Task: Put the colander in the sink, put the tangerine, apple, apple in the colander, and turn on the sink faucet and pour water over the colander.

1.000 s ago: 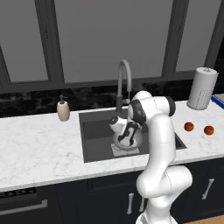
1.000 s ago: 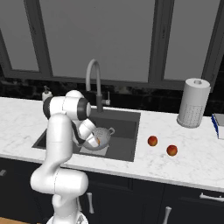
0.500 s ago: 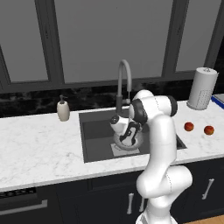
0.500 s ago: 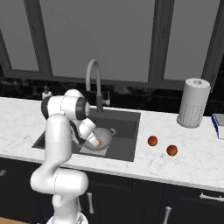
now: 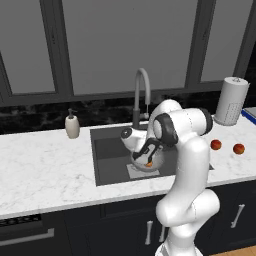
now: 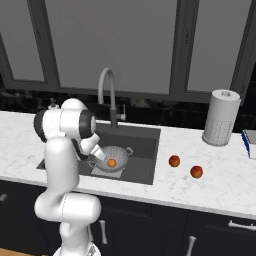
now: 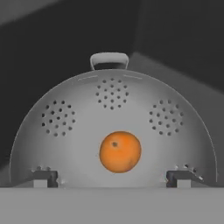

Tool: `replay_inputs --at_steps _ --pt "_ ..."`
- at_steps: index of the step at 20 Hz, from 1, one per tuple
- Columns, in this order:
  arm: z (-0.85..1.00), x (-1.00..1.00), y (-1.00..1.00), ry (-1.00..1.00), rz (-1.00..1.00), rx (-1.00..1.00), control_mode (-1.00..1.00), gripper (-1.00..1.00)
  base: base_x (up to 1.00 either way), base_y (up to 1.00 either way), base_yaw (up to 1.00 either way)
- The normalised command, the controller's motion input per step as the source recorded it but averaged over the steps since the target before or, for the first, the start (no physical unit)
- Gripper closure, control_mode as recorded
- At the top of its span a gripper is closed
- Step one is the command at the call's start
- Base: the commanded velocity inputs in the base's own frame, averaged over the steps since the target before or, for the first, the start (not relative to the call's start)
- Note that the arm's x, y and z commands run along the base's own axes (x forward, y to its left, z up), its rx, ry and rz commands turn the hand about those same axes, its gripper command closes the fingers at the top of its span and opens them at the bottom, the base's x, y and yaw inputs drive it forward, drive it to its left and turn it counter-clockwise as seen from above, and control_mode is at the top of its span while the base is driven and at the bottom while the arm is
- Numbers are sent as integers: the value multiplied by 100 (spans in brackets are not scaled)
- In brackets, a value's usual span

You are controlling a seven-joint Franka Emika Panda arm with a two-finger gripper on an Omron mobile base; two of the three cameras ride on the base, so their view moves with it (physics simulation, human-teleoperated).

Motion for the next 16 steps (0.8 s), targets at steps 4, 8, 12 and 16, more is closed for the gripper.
replay_inputs --at_steps 4,8,12,16 --pt "99 -43 72 0 2 -9 -100 -100 0 0 0" --pt "100 -51 74 0 10 -14 -100 -100 0 0 0" --pt "95 -70 59 0 27 -17 -100 -100 0 0 0" --pt "75 -97 13 -17 25 -8 -100 -100 0 0 0"
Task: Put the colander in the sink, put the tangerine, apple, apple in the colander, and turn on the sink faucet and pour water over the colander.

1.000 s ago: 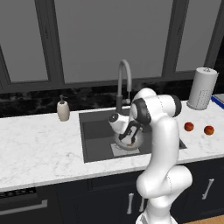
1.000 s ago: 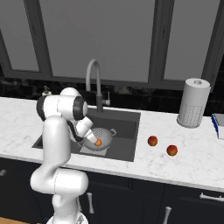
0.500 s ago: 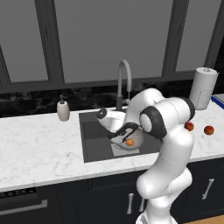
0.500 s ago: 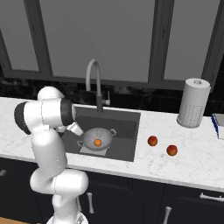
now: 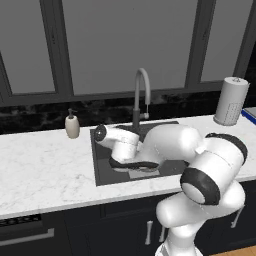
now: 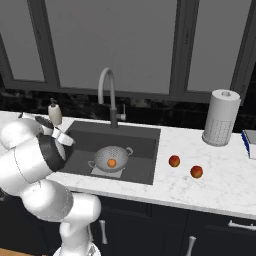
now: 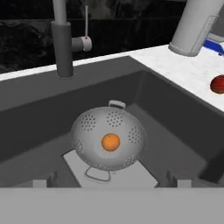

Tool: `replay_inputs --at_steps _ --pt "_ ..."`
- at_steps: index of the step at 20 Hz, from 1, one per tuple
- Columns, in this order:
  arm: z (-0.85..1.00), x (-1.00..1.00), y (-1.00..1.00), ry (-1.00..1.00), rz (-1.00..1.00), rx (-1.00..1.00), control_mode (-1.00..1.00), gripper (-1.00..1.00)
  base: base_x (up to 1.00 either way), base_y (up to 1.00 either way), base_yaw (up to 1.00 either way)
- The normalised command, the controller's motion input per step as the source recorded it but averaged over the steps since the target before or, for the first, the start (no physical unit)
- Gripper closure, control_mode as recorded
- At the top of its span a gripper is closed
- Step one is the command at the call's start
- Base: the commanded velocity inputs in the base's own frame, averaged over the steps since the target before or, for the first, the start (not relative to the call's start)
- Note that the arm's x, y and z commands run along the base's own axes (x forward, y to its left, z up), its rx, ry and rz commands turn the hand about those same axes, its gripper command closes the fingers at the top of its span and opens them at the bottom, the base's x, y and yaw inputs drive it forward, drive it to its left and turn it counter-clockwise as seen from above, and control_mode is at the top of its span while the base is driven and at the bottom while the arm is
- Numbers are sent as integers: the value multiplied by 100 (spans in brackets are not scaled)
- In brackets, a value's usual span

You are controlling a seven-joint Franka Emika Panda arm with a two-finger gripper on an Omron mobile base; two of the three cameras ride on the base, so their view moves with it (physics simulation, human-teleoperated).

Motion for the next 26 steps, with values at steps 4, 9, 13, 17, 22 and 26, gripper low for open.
replay_inputs --at_steps 4,9,13,17,22,26 --pt "58 -100 -63 -32 10 14 -100 -100 0 0 0" --pt "58 -98 -91 -13 13 31 -100 -100 0 0 0" --pt "89 -69 -46 12 18 20 -100 -100 0 0 0" --pt "93 -66 -51 32 15 20 -100 -100 0 0 0" --pt "69 -34 -52 42 12 12 -100 -100 0 0 0" --pt "11 0 -28 44 30 0 -100 -100 0 0 0"
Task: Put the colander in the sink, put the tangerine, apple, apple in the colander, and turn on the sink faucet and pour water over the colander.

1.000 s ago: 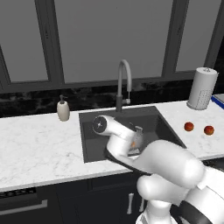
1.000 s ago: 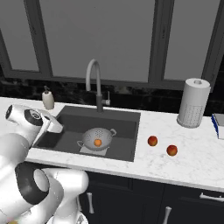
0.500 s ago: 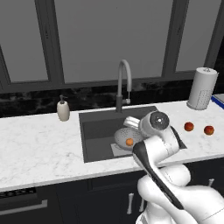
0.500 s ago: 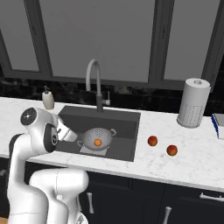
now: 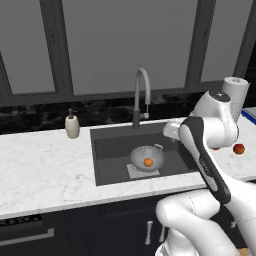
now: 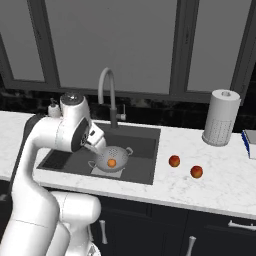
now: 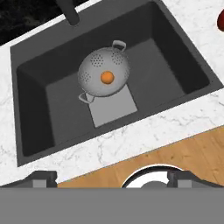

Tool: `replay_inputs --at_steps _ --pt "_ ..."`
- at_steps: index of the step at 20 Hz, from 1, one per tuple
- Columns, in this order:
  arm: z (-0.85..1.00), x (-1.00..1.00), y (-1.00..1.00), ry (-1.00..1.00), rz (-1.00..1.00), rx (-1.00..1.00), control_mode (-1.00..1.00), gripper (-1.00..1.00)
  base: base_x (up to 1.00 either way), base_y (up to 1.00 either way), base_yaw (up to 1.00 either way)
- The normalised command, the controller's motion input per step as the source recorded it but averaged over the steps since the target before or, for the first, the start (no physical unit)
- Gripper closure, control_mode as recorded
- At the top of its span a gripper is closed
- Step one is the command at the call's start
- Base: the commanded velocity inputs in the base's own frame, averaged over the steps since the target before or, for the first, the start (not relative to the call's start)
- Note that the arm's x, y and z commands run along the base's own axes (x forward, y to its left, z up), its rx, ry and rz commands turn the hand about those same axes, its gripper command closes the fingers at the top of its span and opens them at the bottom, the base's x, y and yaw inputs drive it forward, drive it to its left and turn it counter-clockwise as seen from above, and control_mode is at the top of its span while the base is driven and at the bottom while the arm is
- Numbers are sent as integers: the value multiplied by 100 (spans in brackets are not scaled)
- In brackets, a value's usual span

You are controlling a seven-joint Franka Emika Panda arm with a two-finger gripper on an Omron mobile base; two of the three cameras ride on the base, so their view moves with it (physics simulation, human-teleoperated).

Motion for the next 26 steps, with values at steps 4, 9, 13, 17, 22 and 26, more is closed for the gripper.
replay_inputs --at_steps 4,9,13,17,22,26 --pt "-2 -1 -16 19 38 -15 -100 -100 0 0 0" --pt "-14 -33 -39 5 36 -19 -100 -100 0 0 0" --pt "-31 -49 -83 0 27 -8 -100 -100 0 0 0" --pt "-20 -6 -92 4 29 1 -100 -100 0 0 0" --pt "-10 3 -89 6 22 0 -100 -100 0 0 0" --pt "-7 32 -81 0 26 3 -100 -100 0 0 0"
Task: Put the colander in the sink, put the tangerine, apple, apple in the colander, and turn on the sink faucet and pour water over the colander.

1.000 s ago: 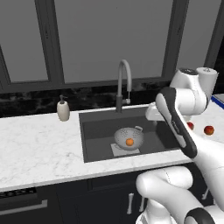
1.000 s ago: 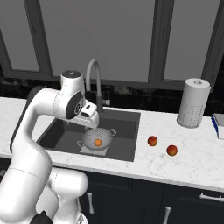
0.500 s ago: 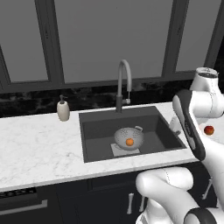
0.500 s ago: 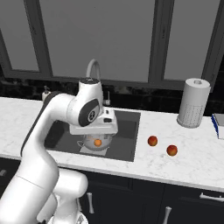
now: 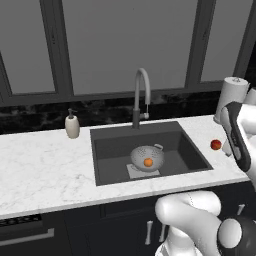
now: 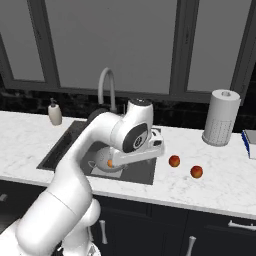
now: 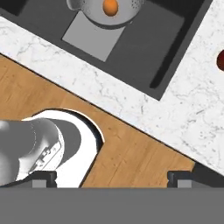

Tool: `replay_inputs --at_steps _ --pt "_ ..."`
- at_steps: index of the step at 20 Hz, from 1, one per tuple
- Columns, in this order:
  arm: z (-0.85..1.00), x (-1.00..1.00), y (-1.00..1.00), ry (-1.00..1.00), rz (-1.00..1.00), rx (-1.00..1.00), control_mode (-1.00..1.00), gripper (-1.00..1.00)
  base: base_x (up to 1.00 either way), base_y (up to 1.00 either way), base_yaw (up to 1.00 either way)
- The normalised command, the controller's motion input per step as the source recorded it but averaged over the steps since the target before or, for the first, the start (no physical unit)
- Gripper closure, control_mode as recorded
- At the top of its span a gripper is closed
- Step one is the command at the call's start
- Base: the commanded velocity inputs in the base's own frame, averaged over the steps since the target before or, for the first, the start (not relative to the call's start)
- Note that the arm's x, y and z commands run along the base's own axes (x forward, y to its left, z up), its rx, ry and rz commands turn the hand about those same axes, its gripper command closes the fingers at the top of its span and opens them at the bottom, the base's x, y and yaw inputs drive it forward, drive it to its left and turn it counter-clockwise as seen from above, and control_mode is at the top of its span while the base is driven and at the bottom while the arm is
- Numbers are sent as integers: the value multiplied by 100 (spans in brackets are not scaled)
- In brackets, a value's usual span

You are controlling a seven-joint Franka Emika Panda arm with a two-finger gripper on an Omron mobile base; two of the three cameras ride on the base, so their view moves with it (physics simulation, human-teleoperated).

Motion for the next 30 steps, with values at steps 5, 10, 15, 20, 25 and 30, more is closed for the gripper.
replay_inputs --at_steps 5,10,15,20,25,30 --pt "-17 56 -67 0 27 2 -100 -100 0 0 0" --pt "-21 64 -56 3 25 1 -100 -100 0 0 0" --pt "-32 52 -52 9 12 0 -100 -100 0 0 0" --pt "-40 28 -64 6 1 0 -100 -100 0 0 0" --pt "-21 31 -49 0 0 0 -100 -100 0 0 0" --pt "-24 43 -37 0 0 0 -100 -100 0 0 0"
